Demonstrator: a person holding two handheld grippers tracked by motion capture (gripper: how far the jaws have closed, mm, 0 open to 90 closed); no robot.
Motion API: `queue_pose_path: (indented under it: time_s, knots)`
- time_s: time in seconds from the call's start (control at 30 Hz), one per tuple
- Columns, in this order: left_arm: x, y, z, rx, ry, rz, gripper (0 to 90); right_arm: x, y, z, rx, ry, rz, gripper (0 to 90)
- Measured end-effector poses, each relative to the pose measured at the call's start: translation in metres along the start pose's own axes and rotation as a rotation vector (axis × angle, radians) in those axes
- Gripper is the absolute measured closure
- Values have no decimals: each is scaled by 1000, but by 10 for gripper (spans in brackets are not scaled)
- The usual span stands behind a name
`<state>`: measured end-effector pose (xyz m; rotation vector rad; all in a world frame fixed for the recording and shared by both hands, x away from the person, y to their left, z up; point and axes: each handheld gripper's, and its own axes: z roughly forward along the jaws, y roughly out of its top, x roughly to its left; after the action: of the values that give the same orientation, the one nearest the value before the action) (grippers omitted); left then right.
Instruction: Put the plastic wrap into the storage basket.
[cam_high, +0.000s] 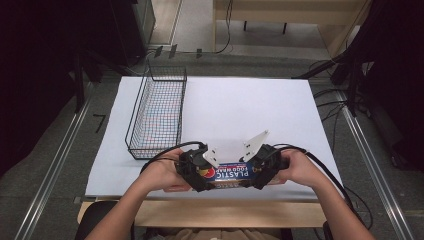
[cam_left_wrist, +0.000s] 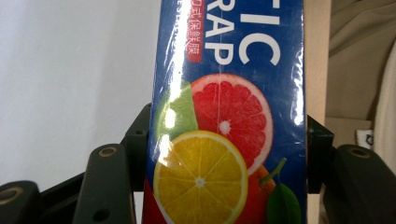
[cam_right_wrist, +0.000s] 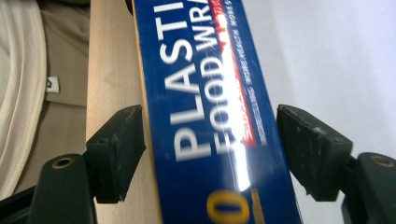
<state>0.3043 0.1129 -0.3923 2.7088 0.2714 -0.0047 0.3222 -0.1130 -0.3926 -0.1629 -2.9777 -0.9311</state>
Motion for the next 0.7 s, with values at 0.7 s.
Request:
queue_pose_path:
  time_s: [0.7]
  knots:
    - [21,-15,-15,-4,41,-128,401,-27,-43,-52,-156,-211,139,213]
